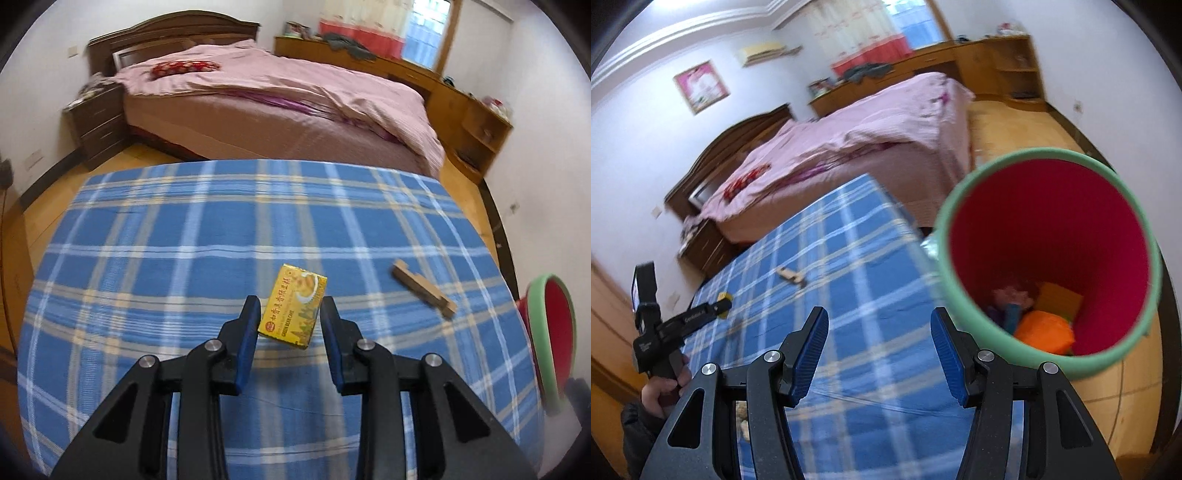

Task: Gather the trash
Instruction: 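Grasp the yellow packet with the left tool while the right tool grasps the wooden piece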

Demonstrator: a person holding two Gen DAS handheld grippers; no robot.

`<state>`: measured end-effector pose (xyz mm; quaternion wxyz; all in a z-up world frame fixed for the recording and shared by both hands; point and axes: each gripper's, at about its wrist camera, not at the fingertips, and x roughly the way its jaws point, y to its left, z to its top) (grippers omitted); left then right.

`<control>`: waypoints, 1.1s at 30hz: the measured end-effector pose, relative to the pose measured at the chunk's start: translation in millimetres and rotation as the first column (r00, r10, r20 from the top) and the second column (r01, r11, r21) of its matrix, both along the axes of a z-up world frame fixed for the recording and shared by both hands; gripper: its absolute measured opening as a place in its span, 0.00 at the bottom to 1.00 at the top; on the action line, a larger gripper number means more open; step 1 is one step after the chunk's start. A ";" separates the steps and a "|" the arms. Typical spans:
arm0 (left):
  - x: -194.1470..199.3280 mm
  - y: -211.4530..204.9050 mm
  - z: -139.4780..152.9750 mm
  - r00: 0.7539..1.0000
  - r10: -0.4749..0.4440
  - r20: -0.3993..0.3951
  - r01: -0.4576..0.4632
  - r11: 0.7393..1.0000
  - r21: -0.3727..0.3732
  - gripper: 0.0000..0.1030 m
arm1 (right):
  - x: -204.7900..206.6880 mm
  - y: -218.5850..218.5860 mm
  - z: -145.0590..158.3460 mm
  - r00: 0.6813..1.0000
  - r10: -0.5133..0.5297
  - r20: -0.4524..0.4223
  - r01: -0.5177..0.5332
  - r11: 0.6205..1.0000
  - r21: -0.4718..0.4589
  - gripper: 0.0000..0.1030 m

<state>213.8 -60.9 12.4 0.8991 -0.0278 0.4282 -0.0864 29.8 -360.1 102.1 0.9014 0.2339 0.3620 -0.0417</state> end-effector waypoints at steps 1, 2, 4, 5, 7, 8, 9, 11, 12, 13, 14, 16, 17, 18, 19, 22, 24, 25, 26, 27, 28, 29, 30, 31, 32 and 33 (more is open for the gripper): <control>0.3 3.9 -0.4 1.000 0.013 0.005 -0.013 1.000 -0.001 0.32 | 6.3 7.3 0.8 1.000 0.021 0.001 -0.021 1.000 -0.015 0.57; 0.5 8.3 -1.0 1.000 0.026 0.009 -0.026 1.000 -0.002 0.32 | 12.1 12.2 0.6 0.999 0.036 0.000 -0.036 0.999 -0.027 0.57; 1.3 16.2 -4.3 0.999 0.048 0.010 -0.048 0.999 -0.011 0.32 | 25.8 24.0 1.3 0.998 0.068 -0.004 -0.068 0.996 -0.053 0.57; 3.0 17.0 -7.3 0.999 0.051 0.007 -0.051 0.999 -0.014 0.32 | 34.2 30.5 1.4 0.996 0.088 -0.006 -0.088 0.994 -0.064 0.57; 4.5 21.2 -11.6 0.998 0.057 -0.003 -0.058 0.998 -0.022 0.32 | 50.5 42.5 0.1 0.992 0.124 -0.014 -0.125 0.988 -0.087 0.57; 4.9 22.7 -13.7 0.998 0.060 -0.009 -0.060 0.998 -0.025 0.32 | 57.0 47.4 -0.8 0.990 0.138 -0.018 -0.139 0.986 -0.096 0.57; 5.0 24.5 -15.5 0.998 0.062 -0.013 -0.062 0.998 -0.030 0.32 | 64.6 53.5 -2.0 0.988 0.154 -0.021 -0.155 0.982 -0.107 0.57; 3.9 27.4 -18.0 0.997 0.069 -0.019 -0.069 0.997 -0.037 0.32 | 81.0 66.1 -6.2 0.983 0.182 -0.032 -0.184 0.973 -0.137 0.57; 3.9 29.2 -19.1 0.997 0.072 -0.022 -0.073 0.997 -0.038 0.32 | 89.0 72.0 -8.8 0.981 0.192 -0.035 -0.195 0.969 -0.150 0.57; 3.8 33.0 -19.9 0.997 0.077 -0.025 -0.078 0.996 -0.040 0.32 | 95.4 76.7 -11.0 0.979 0.198 -0.039 -0.202 0.966 -0.159 0.57; 4.2 35.5 -20.9 0.996 0.085 -0.029 -0.087 0.995 -0.045 0.32 | 102.4 81.1 -14.6 0.978 0.205 -0.044 -0.210 0.963 -0.167 0.57; 4.7 37.4 -21.5 0.995 0.092 -0.033 -0.094 0.994 -0.051 0.32 | 114.9 87.7 -21.3 0.975 0.216 -0.057 -0.222 0.959 -0.175 0.57; 5.5 38.7 -22.1 0.995 0.096 -0.035 -0.097 0.994 -0.053 0.32 | 121.7 90.7 -25.6 0.973 0.222 -0.069 -0.231 0.957 -0.177 0.57; 7.0 39.2 -23.0 0.995 0.097 -0.038 -0.099 0.994 -0.055 0.32 | 126.7 92.6 -28.9 0.971 0.226 -0.078 -0.237 0.955 -0.180 0.57; 7.9 39.5 -24.3 0.994 0.097 -0.042 -0.099 0.994 -0.055 0.32 | 133.7 95.6 -33.3 0.969 0.233 -0.088 -0.245 0.951 -0.187 0.57; 7.0 38.2 -24.9 0.995 0.094 -0.034 -0.095 0.994 -0.044 0.32 | 147.9 100.6 -41.3 0.964 0.245 -0.107 -0.263 0.941 -0.212 0.57; 7.1 36.5 -24.8 0.995 0.092 -0.029 -0.093 0.995 -0.033 0.32 | 154.9 102.2 -46.0 0.960 0.251 -0.124 -0.273 0.937 -0.219 0.57; 7.0 35.7 -24.8 0.995 0.091 -0.027 -0.092 0.995 -0.029 0.32 | 158.3 102.4 -48.4 0.959 0.253 -0.130 -0.277 0.936 -0.218 0.57; 7.4 34.9 -25.1 0.996 0.091 -0.026 -0.091 0.995 -0.026 0.32 | 161.2 102.6 -50.1 0.957 0.256 -0.134 -0.280 0.935 -0.216 0.57; 7.1 34.6 -25.2 0.996 0.090 -0.025 -0.091 0.996 -0.025 0.32 | 163.3 102.9 -51.6 0.956 0.260 -0.136 -0.285 0.935 -0.213 0.57; 7.0 34.3 -25.1 0.996 0.090 -0.025 -0.091 0.996 -0.024 0.32 | 166.1 103.7 -53.5 0.954 0.267 -0.138 -0.292 0.933 -0.210 0.56; 7.0 33.9 -25.2 0.996 0.090 -0.024 -0.090 0.996 -0.023 0.32 | 166.9 103.5 -54.4 0.952 0.271 -0.140 -0.296 0.932 -0.209 0.54; 7.0 33.7 -25.2 0.996 0.090 -0.024 -0.091 0.996 -0.023 0.32 | 168.3 105.0 -56.1 0.949 0.280 -0.146 -0.306 0.929 -0.207 0.53; 7.0 33.9 -25.2 0.996 0.090 -0.025 -0.091 0.996 -0.024 0.32 | 168.9 107.0 -57.9 0.945 0.293 -0.149 -0.319 0.924 -0.210 0.53; 7.1 33.8 -25.2 0.996 0.089 -0.025 -0.090 0.996 -0.025 0.32 | 169.0 109.0 -57.7 0.942 0.300 -0.148 -0.327 0.919 -0.221 0.53; 7.0 33.3 -25.2 0.996 0.089 -0.025 -0.090 0.996 -0.025 0.32 | 169.6 109.8 -57.4 0.941 0.304 -0.148 -0.331 0.917 -0.224 0.52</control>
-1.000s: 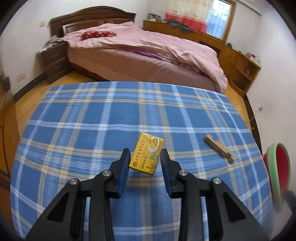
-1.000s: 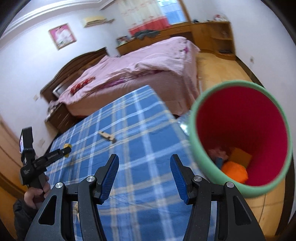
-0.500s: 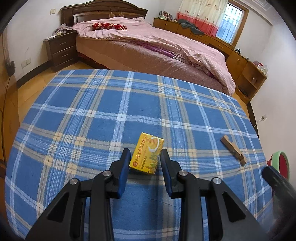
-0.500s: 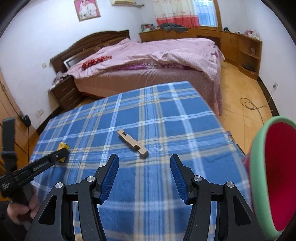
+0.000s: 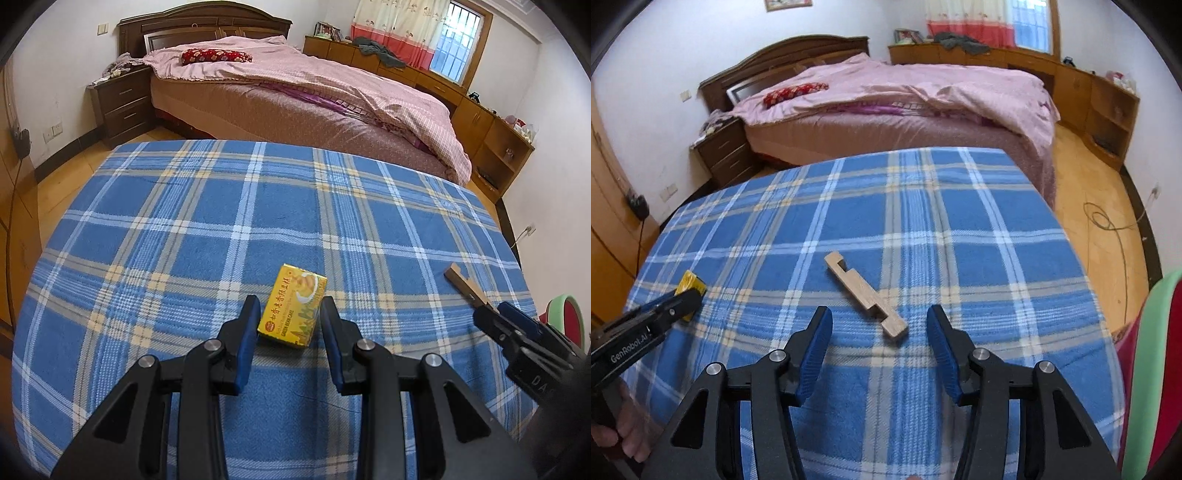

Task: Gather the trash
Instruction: 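Grasp the yellow packet with the left tool while the right tool grasps the wooden piece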

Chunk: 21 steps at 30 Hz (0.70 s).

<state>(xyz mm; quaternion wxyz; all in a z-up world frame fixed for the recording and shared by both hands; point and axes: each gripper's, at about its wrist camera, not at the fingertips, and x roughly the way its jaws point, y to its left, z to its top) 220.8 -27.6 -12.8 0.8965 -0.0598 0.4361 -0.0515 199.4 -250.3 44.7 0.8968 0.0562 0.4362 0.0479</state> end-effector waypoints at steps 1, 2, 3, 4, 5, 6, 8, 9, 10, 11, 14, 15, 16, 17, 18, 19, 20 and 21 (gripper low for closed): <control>-0.1 0.2 0.1 1.000 -0.001 0.000 0.001 1.000 0.000 0.32 | 1.6 0.5 -0.4 1.000 0.004 -0.001 -0.004 1.000 0.001 0.52; -0.1 -0.1 0.1 1.000 -0.001 0.000 0.001 1.000 0.000 0.32 | 2.0 0.7 -0.7 1.000 0.002 -0.002 -0.002 1.000 -0.005 0.49; 0.0 -0.3 0.1 1.000 -0.002 0.000 0.002 1.000 -0.001 0.32 | 2.1 1.0 -0.9 1.000 -0.002 -0.003 0.002 1.000 -0.015 0.46; 0.1 0.3 -0.1 1.000 -0.001 0.000 0.001 1.000 -0.001 0.32 | 2.4 1.8 -1.2 1.000 -0.003 -0.004 0.003 1.000 -0.031 0.43; 0.1 0.0 -0.2 1.000 -0.002 0.000 0.002 1.000 -0.002 0.32 | 2.1 2.6 -1.5 1.000 -0.002 -0.004 0.002 0.999 -0.038 0.36; 0.1 0.3 -0.1 1.000 0.000 0.000 0.000 1.000 -0.003 0.32 | 2.1 2.4 -1.8 1.000 -0.006 -0.005 0.006 0.999 -0.044 0.27; 0.0 -0.3 -0.1 1.000 0.000 0.000 0.000 1.000 -0.004 0.32 | 1.7 0.8 -2.2 1.000 -0.019 -0.006 0.018 0.998 -0.056 0.17; 0.1 -0.8 0.2 1.000 0.000 0.000 0.000 1.000 -0.005 0.32 | 1.8 -0.5 -2.6 1.000 -0.025 -0.007 0.024 0.998 -0.056 0.13; -0.1 -0.3 0.5 1.000 -0.001 0.000 0.001 1.000 -0.005 0.32 | 1.5 -2.3 -2.7 1.000 -0.027 -0.007 0.027 0.999 -0.047 0.13; -0.1 -0.9 0.6 1.000 -0.001 0.000 0.001 1.000 -0.006 0.32 | 0.9 -3.7 -2.7 1.000 -0.028 -0.006 0.028 0.999 -0.039 0.13; -0.2 0.2 1.1 1.000 -0.002 0.000 0.002 1.000 -0.017 0.32 | -3.0 -6.6 -1.4 1.000 -0.022 -0.010 0.022 1.000 -0.013 0.13; -0.8 -0.2 1.9 1.000 -0.003 0.003 0.003 1.000 -0.022 0.32 | -5.3 -8.8 0.0 1.000 -0.023 -0.012 0.023 1.000 0.006 0.13; -1.4 0.5 2.6 1.000 -0.005 0.007 0.005 1.000 -0.024 0.32 | -9.4 -13.1 2.5 1.000 -0.029 -0.007 0.029 0.999 0.032 0.13; -2.3 0.4 3.7 1.000 -0.006 0.013 0.007 1.000 -0.026 0.32 | -13.0 -15.3 5.2 0.999 -0.034 0.000 0.034 0.999 0.043 0.13; -3.3 -0.5 5.0 1.000 -0.009 0.019 0.010 1.000 -0.028 0.32 | -17.3 -17.6 8.4 0.999 -0.041 0.009 0.041 0.998 0.050 0.13; -4.4 -1.6 6.2 1.000 -0.014 0.024 0.014 0.999 -0.029 0.32 | -22.6 -21.3 12.0 0.999 -0.051 0.019 0.050 0.997 0.060 0.12; -5.0 -1.9 6.8 1.000 -0.016 0.027 0.016 0.999 -0.030 0.32 | -28.7 -25.6 15.7 0.998 -0.062 0.027 0.060 0.996 0.070 0.12; -5.8 -3.0 7.4 0.999 -0.019 0.030 0.019 0.999 -0.029 0.32 | -34.3 -28.9 19.4 0.997 -0.070 0.035 0.067 0.994 0.081 0.10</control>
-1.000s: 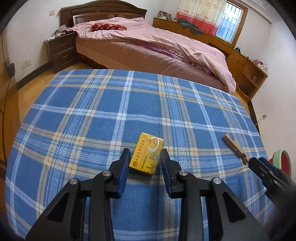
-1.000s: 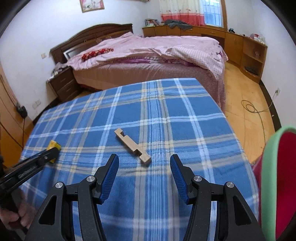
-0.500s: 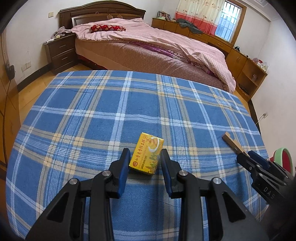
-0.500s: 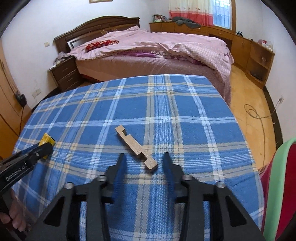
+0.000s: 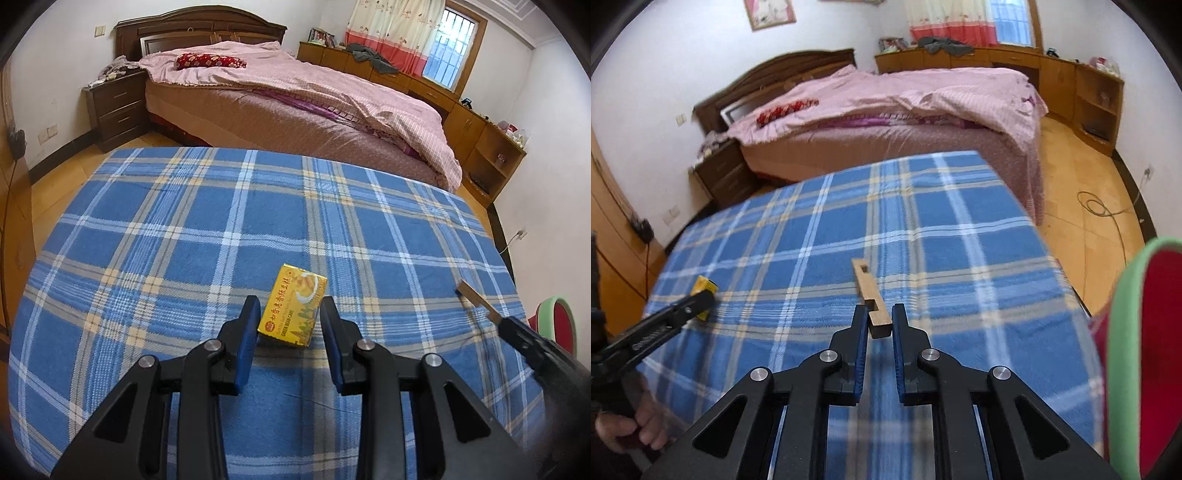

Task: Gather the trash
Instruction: 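Grasp the yellow packet with the left tool while the right tool grasps the wooden piece, then carry the yellow packet and wooden piece over the red bin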

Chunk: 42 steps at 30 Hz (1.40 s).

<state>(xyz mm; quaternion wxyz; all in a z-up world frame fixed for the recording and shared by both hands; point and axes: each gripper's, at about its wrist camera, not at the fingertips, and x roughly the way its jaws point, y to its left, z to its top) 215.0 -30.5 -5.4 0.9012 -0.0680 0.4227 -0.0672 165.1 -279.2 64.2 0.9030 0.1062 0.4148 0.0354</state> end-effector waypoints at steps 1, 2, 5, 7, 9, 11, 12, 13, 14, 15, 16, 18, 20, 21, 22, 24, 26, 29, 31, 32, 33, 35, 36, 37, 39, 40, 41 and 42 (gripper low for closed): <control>-0.6 -0.7 0.4 1.000 -0.003 0.001 0.003 1.000 0.001 0.32 | -6.6 -4.1 3.9 1.000 -0.011 0.010 0.011 1.000 0.011 0.10; -1.3 -2.1 0.5 1.000 -0.006 0.001 0.006 1.000 0.002 0.32 | -13.6 -8.6 7.9 0.999 -0.025 0.021 0.025 1.000 0.020 0.10; -1.6 -4.4 1.1 1.000 -0.014 0.003 0.014 1.000 0.003 0.32 | -33.4 -22.0 17.3 0.997 -0.061 0.049 0.058 0.997 0.051 0.10; -2.9 -5.8 2.4 1.000 -0.018 0.009 0.018 1.000 0.003 0.32 | -46.9 -30.3 22.8 0.994 -0.084 0.065 0.079 0.994 0.071 0.10; -4.4 -7.7 4.0 1.000 -0.025 0.016 0.025 1.000 0.005 0.32 | -62.0 -36.8 30.1 0.991 -0.105 0.088 0.098 0.992 0.080 0.10; -5.8 -10.8 5.4 0.999 -0.036 0.021 0.036 0.999 0.008 0.32 | -79.5 -44.4 37.5 0.985 -0.129 0.113 0.119 0.989 0.090 0.10; -7.5 -13.9 6.6 0.999 -0.045 0.025 0.044 0.999 0.012 0.32 | -87.9 -48.6 40.7 0.982 -0.142 0.123 0.131 0.987 0.093 0.10; -8.7 -16.5 7.3 0.998 -0.051 0.029 0.050 0.999 0.017 0.32 | -93.9 -51.8 42.9 0.980 -0.151 0.129 0.139 0.986 0.095 0.10; -9.2 -18.1 7.8 0.998 -0.056 0.032 0.056 0.998 0.022 0.32 | -101.4 -56.1 45.2 0.977 -0.162 0.136 0.150 0.984 0.095 0.10; -11.2 -21.7 9.4 0.997 -0.064 0.038 0.063 0.998 0.028 0.32 | -107.2 -60.5 47.0 0.974 -0.174 0.143 0.161 0.982 0.095 0.10; -13.4 -25.8 11.5 0.996 -0.073 0.045 0.071 0.997 0.033 0.32 | -115.7 -66.3 49.1 0.970 -0.191 0.149 0.178 0.979 0.097 0.10; -17.2 -32.9 15.4 0.994 -0.089 0.056 0.086 0.995 0.044 0.32 | -125.8 -75.7 51.8 0.965 -0.215 0.152 0.202 0.974 0.102 0.10; -21.4 -41.1 19.4 0.992 -0.113 0.062 0.110 0.993 0.053 0.32 | -137.5 -86.6 53.8 0.957 -0.243 0.157 0.228 0.968 0.109 0.10; -24.8 -46.6 22.0 0.990 -0.128 0.065 0.125 0.991 0.057 0.32 | -142.5 -92.2 54.2 0.953 -0.258 0.159 0.242 0.964 0.112 0.10; -27.8 -50.8 23.9 0.988 -0.140 0.068 0.136 0.989 0.061 0.32 | -147.9 -97.6 54.9 0.948 -0.273 0.162 0.256 0.959 0.118 0.10; -35.1 -60.8 28.4 0.983 -0.170 0.072 0.166 0.984 0.069 0.32 | -158.8 -107.4 55.3 0.938 -0.302 0.170 0.283 0.950 0.130 0.10; -41.7 -70.7 32.3 0.978 -0.198 0.071 0.193 0.978 0.073 0.32 | -168.3 -117.0 55.8 0.928 -0.329 0.176 0.307 0.941 0.142 0.10; -52.3 -88.4 39.8 0.967 -0.243 0.075 0.237 0.968 0.081 0.32 | -181.5 -130.3 54.8 0.914 -0.362 0.183 0.336 0.929 0.157 0.10; -59.1 -99.5 44.1 0.960 -0.267 0.079 0.261 0.962 0.085 0.32 | -189.4 -138.4 53.6 0.905 -0.382 0.186 0.353 0.920 0.170 0.10; -62.9 -105.8 46.5 0.956 -0.283 0.081 0.276 0.957 0.087 0.32 | -193.6 -142.6 52.7 0.900 -0.393 0.187 0.363 0.915 0.177 0.10; -67.1 -113.7 48.9 0.950 -0.302 0.083 0.295 0.952 0.089 0.32 | -196.4 -145.8 51.6 0.896 -0.403 0.186 0.371 0.910 0.183 0.10; -74.0 -127.6 52.6 0.940 -0.332 0.083 0.324 0.941 0.093 0.32 | -202.4 -154.3 49.0 0.887 -0.423 0.184 0.388 0.900 0.198 0.10; -77.8 -136.3 54.5 0.933 -0.350 0.084 0.342 0.934 0.099 0.32 | -205.2 -157.8 47.7 0.883 -0.431 0.183 0.395 0.896 0.205 0.10; -81.0 -143.2 55.7 0.927 -0.364 0.085 0.355 0.929 0.105 0.32 | -208.0 -161.5 46.3 0.879 -0.440 0.182 0.403 0.891 0.210 0.10; -89.0 -161.2 58.6 0.913 -0.398 0.090 0.386 0.914 0.123 0.32 | -212.9 -168.8 42.9 0.873 -0.455 0.178 0.416 0.883 0.218 0.10; -91.5 -168.1 59.5 0.906 -0.413 0.091 0.400 0.907 0.128 0.32 | -215.5 -172.8 40.8 0.869 -0.463 0.175 0.423 0.878 0.223 0.10; -94.6 -176.2 60.0 0.898 -0.431 0.093 0.418 0.899 0.133 0.32 | -217.6 -176.0 38.7 0.867 -0.468 0.172 0.428 0.876 0.224 0.10; -98.4 -186.7 60.3 0.886 -0.454 0.094 0.440 0.887 0.137 0.32 | -219.6 -179.1 36.9 0.864 -0.474 0.169 0.434 0.872 0.226 0.10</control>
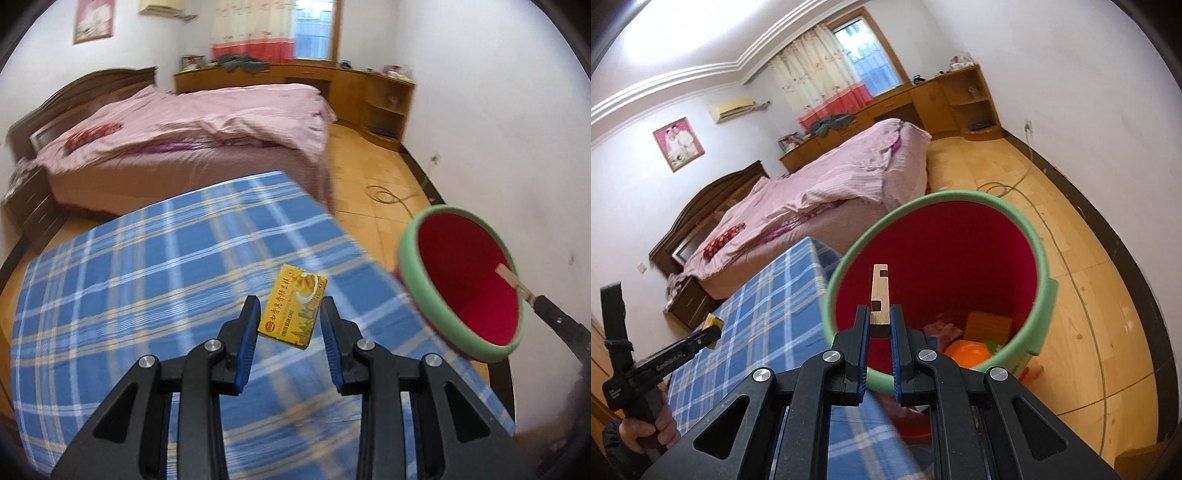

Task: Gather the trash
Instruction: 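Carry the yellow packet and wooden piece over the red bin, then open both tools to drop the packet and wooden piece into the bin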

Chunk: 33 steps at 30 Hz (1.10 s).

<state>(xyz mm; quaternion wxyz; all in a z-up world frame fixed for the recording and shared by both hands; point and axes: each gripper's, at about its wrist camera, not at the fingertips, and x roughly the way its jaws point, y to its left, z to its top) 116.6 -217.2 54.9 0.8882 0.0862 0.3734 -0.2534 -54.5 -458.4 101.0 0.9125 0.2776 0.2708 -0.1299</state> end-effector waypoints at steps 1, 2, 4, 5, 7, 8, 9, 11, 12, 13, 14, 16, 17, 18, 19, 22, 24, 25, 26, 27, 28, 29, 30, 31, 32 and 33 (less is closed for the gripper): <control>-3.0 -6.4 -0.1 1.000 -0.014 0.002 0.014 1.000 0.002 0.32 | -1.4 -3.2 -2.0 1.000 -0.007 -0.003 0.007 1.000 0.003 0.10; -5.8 -14.0 -0.3 0.999 -0.032 0.003 0.032 0.999 0.002 0.32 | -2.8 -6.6 -4.2 1.000 -0.014 -0.005 0.014 1.000 0.007 0.10; -10.3 -28.5 -0.3 0.998 -0.069 0.001 0.069 0.998 -0.003 0.32 | -4.7 -13.1 -8.3 1.000 -0.024 -0.009 0.024 1.000 0.018 0.10; -12.1 -36.0 -0.7 0.996 -0.087 -0.001 0.087 0.996 -0.006 0.32 | -6.9 -16.6 -10.3 1.000 -0.029 -0.011 0.029 0.999 0.023 0.10; -14.9 -50.6 -1.6 0.993 -0.119 -0.006 0.119 0.993 -0.014 0.32 | -8.1 -21.2 -13.4 0.999 -0.037 -0.013 0.037 0.999 0.031 0.10; -15.9 -59.4 -2.1 0.990 -0.140 -0.011 0.140 0.990 -0.021 0.32 | -9.0 -24.3 -15.2 0.999 -0.041 -0.014 0.042 0.999 0.035 0.10; -16.8 -65.2 -2.7 0.988 -0.153 -0.015 0.152 0.988 -0.026 0.32 | -10.4 -26.5 -16.2 0.999 -0.044 -0.013 0.045 0.998 0.037 0.10; -18.7 -80.0 -4.4 0.983 -0.184 -0.021 0.184 0.982 -0.036 0.32 | -11.8 -31.1 -19.0 0.999 -0.051 -0.015 0.051 0.998 0.044 0.10; -19.4 -85.1 -5.3 0.980 -0.196 -0.022 0.195 0.980 -0.038 0.32 | -12.2 -33.2 -20.3 0.998 -0.054 -0.015 0.054 0.997 0.047 0.10; -20.3 -91.5 -6.3 0.978 -0.209 -0.023 0.208 0.977 -0.041 0.32 | -12.8 -36.1 -22.0 0.998 -0.057 -0.016 0.058 0.997 0.050 0.10; -21.0 -96.5 -7.1 0.976 -0.218 -0.024 0.217 0.975 -0.043 0.32 | -13.3 -38.7 -23.4 0.998 -0.060 -0.017 0.061 0.997 0.053 0.10; -21.5 -109.1 -10.4 0.970 -0.241 -0.031 0.240 0.970 -0.046 0.32 | -13.5 -39.2 -24.7 0.998 -0.065 -0.017 0.066 0.996 0.058 0.10; -21.9 -113.8 -12.7 0.968 -0.247 -0.034 0.246 0.968 -0.047 0.32 | -13.2 -39.2 -25.0 0.998 -0.068 -0.017 0.069 0.996 0.061 0.10; -20.8 -119.4 -15.5 0.966 -0.254 -0.041 0.252 0.967 -0.046 0.32 | -14.3 -41.3 -25.9 0.997 -0.071 -0.017 0.072 0.995 0.064 0.10; -19.5 -124.6 -18.8 0.964 -0.260 -0.049 0.258 0.965 -0.045 0.32 | -14.7 -42.3 -26.3 0.997 -0.073 -0.017 0.074 0.995 0.065 0.10; -17.3 -137.0 -27.8 0.958 -0.277 -0.070 0.274 0.961 -0.044 0.32 | -16.3 -46.7 -27.4 0.997 -0.080 -0.014 0.081 0.994 0.071 0.10; -15.7 -144.4 -33.4 0.956 -0.284 -0.078 0.281 0.959 -0.040 0.32 | -16.2 -48.8 -27.6 0.996 -0.085 -0.014 0.086 0.994 0.070 0.10; -14.6 -147.1 -35.5 0.955 -0.286 -0.080 0.284 0.958 -0.038 0.32 | -16.2 -49.0 -27.7 0.996 -0.087 -0.015 0.088 0.994 0.070 0.10; -14.4 -150.2 -37.5 0.954 -0.289 -0.082 0.287 0.957 -0.037 0.32 | -15.6 -49.2 -28.3 0.996 -0.090 -0.016 0.091 0.994 0.069 0.10; -13.3 -153.5 -39.6 0.952 -0.294 -0.085 0.292 0.956 -0.036 0.32 | -13.8 -49.4 -28.6 0.996 -0.092 -0.018 0.093 0.993 0.067 0.10; -12.7 -155.9 -40.8 0.951 -0.298 -0.085 0.296 0.955 -0.035 0.32 | -12.1 -50.3 -28.4 0.995 -0.095 -0.020 0.096 0.993 0.064 0.10; -12.2 -158.7 -41.8 0.950 -0.301 -0.083 0.299 0.954 -0.033 0.32 | -10.3 -51.1 -28.4 0.995 -0.096 -0.021 0.097 0.993 0.062 0.10; -12.3 -161.2 -42.9 0.949 -0.305 -0.079 0.303 0.952 -0.030 0.32 | -8.0 -52.3 -28.6 0.995 -0.098 -0.023 0.099 0.993 0.060 0.10; -13.0 -162.9 -43.4 0.948 -0.308 -0.077 0.307 0.951 -0.027 0.32 | -5.6 -53.2 -29.0 0.995 -0.098 -0.026 0.100 0.993 0.059 0.10; -12.7 -164.8 -44.6 0.947 -0.311 -0.077 0.310 0.950 -0.025 0.32 | -3.7 -53.8 -30.2 0.995 -0.098 -0.028 0.099 0.993 0.059 0.10; -12.4 -166.5 -46.2 0.945 -0.316 -0.080 0.315 0.949 -0.026 0.32 | -2.3 -56.0 -31.5 0.995 -0.097 -0.029 0.099 0.993 0.060 0.10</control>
